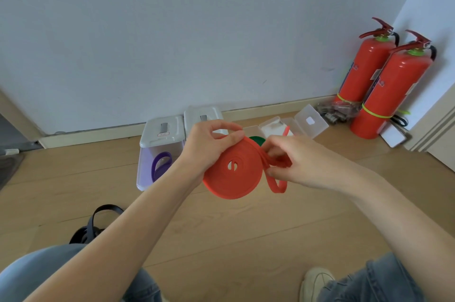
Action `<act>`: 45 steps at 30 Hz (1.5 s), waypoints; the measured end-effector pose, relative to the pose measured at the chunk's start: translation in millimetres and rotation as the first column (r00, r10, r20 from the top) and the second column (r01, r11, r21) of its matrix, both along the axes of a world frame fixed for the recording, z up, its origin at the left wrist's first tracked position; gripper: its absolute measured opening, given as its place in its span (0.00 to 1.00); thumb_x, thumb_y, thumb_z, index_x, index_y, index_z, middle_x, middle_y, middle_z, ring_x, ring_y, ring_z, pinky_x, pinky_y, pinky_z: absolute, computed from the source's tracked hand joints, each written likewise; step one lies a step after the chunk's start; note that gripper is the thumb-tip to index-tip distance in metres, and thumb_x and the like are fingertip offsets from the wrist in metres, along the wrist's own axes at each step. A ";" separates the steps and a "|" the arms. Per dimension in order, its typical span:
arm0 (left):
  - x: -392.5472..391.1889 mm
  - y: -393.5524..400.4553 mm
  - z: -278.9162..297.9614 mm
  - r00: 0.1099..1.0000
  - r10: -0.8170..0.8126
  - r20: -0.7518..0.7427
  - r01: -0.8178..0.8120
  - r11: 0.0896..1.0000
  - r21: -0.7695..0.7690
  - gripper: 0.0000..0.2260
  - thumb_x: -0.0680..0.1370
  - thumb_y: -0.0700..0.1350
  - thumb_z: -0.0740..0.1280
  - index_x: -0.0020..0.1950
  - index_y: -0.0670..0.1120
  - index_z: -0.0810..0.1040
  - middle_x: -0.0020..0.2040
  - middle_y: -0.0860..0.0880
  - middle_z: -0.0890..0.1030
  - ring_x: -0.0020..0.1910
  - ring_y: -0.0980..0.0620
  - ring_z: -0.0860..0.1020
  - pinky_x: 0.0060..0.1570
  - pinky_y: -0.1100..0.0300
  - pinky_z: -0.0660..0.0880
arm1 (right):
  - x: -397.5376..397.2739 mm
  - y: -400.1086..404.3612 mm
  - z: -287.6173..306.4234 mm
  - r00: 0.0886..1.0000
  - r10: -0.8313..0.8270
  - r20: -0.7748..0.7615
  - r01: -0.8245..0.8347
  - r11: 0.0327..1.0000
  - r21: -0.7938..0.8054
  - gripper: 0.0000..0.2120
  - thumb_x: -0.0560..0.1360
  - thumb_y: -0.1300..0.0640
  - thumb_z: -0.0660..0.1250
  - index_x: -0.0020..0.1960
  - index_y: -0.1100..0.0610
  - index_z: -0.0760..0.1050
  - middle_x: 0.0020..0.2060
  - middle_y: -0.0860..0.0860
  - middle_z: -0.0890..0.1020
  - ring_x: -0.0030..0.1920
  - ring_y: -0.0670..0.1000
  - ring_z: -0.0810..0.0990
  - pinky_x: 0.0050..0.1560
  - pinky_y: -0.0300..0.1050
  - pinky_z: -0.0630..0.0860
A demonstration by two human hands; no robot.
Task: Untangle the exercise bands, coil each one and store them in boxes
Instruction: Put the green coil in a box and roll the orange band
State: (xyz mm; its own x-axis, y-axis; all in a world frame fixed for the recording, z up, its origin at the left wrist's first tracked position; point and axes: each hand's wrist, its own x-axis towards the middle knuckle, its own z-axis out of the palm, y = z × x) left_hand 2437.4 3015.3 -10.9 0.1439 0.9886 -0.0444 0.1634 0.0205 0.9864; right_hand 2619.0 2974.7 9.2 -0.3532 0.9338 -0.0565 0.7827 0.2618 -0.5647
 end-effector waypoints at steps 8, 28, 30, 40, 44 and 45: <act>3.6 9.4 2.9 0.957 0.259 0.129 -0.263 0.965 0.019 0.04 0.72 0.47 0.72 0.38 0.52 0.82 0.35 0.49 0.83 0.31 0.53 0.78 0.38 0.56 0.76 | -19.8 3.9 -20.4 0.898 -0.211 -0.385 0.306 0.930 0.204 0.08 0.75 0.62 0.65 0.48 0.52 0.68 0.35 0.44 0.82 0.33 0.37 0.78 0.36 0.28 0.70; 14.5 7.7 11.4 0.905 0.019 0.425 0.090 0.968 -0.235 0.04 0.75 0.43 0.68 0.48 0.47 0.81 0.37 0.50 0.84 0.33 0.56 0.82 0.32 0.63 0.79 | -0.1 11.7 -12.1 0.613 -0.309 -0.728 0.408 0.912 -0.043 0.13 0.77 0.55 0.64 0.61 0.49 0.75 0.55 0.48 0.80 0.54 0.45 0.80 0.58 0.43 0.76; 17.3 9.4 9.6 0.894 0.057 0.445 0.070 0.962 -0.263 0.03 0.75 0.42 0.68 0.46 0.48 0.81 0.37 0.50 0.84 0.33 0.55 0.81 0.33 0.61 0.80 | -2.0 14.8 -14.8 0.670 -0.283 -0.687 0.410 0.912 0.024 0.13 0.78 0.56 0.62 0.62 0.49 0.74 0.52 0.45 0.81 0.53 0.39 0.78 0.54 0.34 0.74; 53.8 16.4 0.0 0.894 0.230 0.385 -0.162 0.966 -0.202 0.03 0.75 0.41 0.69 0.43 0.49 0.79 0.40 0.49 0.81 0.38 0.52 0.78 0.41 0.58 0.78 | 8.1 21.5 -28.4 0.652 -0.295 -0.698 0.395 0.919 -0.020 0.14 0.82 0.56 0.53 0.53 0.51 0.78 0.46 0.47 0.82 0.48 0.44 0.81 0.45 0.37 0.78; 85.8 19.6 -2.0 0.933 0.224 0.282 -0.208 0.974 -0.086 0.04 0.75 0.41 0.69 0.43 0.50 0.79 0.41 0.50 0.81 0.45 0.49 0.79 0.53 0.51 0.77 | 27.5 19.3 -29.4 0.579 -0.349 -0.737 0.397 0.910 -0.119 0.07 0.75 0.49 0.66 0.50 0.50 0.79 0.40 0.41 0.82 0.42 0.36 0.79 0.42 0.29 0.74; 94.3 20.8 -2.8 0.940 0.212 0.266 -0.200 0.977 -0.073 0.03 0.75 0.41 0.69 0.44 0.50 0.80 0.43 0.49 0.81 0.46 0.48 0.79 0.54 0.51 0.77 | 35.6 19.1 -29.7 0.589 -0.358 -0.724 0.387 0.912 -0.137 0.08 0.73 0.51 0.69 0.52 0.51 0.79 0.43 0.43 0.82 0.44 0.38 0.80 0.44 0.30 0.75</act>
